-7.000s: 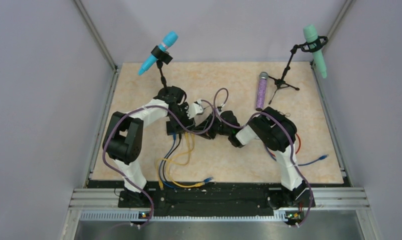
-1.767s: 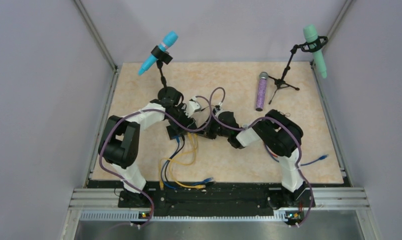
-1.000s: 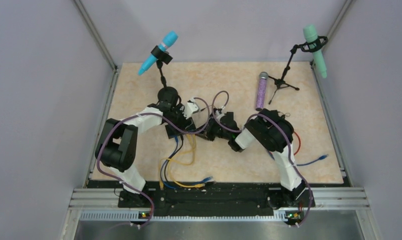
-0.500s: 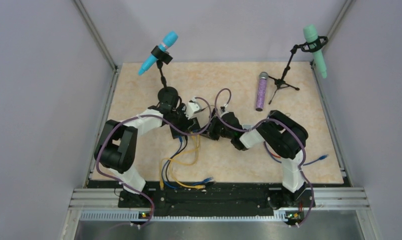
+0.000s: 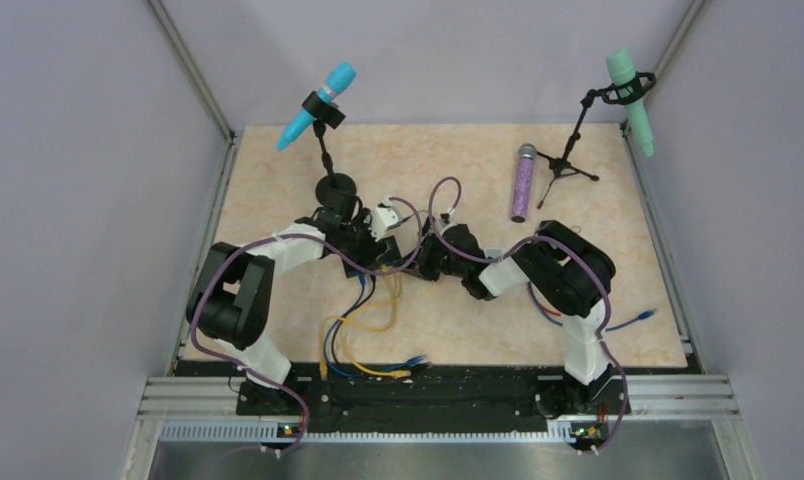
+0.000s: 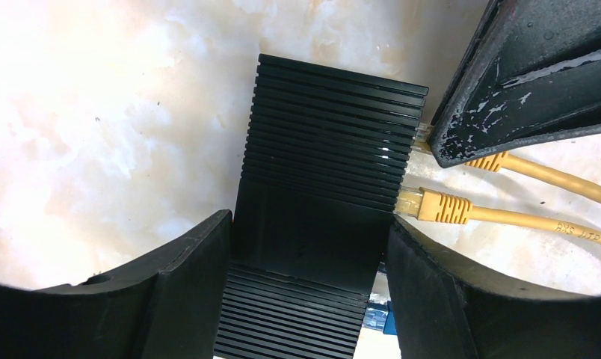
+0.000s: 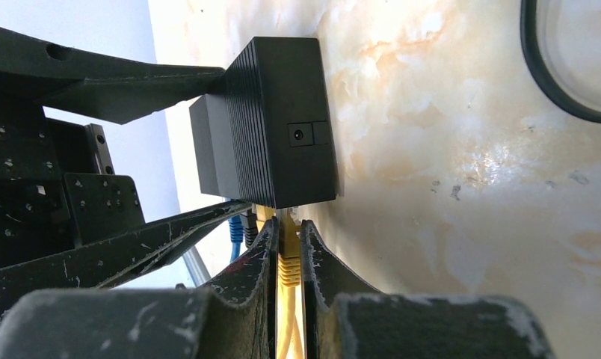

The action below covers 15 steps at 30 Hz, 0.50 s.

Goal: Pull the plug from the switch port
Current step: Pull the connector from the switch port.

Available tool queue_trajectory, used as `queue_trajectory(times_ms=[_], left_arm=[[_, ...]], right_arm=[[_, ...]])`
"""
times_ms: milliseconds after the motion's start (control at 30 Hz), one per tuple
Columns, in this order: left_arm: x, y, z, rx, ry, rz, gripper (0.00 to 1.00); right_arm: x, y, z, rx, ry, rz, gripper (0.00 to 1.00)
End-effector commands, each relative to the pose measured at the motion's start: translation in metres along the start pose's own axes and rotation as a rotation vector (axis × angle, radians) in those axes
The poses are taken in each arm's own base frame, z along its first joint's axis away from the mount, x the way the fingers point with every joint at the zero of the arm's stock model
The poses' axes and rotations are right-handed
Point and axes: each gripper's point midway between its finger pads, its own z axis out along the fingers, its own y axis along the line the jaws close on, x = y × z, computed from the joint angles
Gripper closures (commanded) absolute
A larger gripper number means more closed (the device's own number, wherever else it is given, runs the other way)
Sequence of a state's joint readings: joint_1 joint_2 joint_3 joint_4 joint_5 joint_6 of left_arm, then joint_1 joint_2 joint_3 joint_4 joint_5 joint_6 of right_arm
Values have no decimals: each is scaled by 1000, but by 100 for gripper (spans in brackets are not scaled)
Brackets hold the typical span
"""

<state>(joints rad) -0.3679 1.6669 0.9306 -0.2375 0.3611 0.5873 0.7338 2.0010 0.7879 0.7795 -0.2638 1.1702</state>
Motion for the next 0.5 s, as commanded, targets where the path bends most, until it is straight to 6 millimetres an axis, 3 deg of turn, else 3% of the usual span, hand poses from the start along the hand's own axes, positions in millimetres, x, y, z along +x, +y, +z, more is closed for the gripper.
queue_trajectory(times_ms=[0, 167, 267, 400, 467], left_arm=[[18, -17, 9, 66, 35, -52, 64], [18, -20, 8, 69, 30, -52, 65], [20, -23, 8, 96, 43, -51, 64], [22, -22, 10, 93, 58, -61, 65], [21, -22, 10, 92, 54, -58, 65]], right_arm=[[0, 31, -3, -55, 7, -89, 100], [3, 14, -6, -27, -47, -48, 100], [-8, 18, -15, 0, -132, -108, 100], [-11, 21, -4, 41, -66, -130, 100], [-15, 23, -13, 58, -152, -172, 100]])
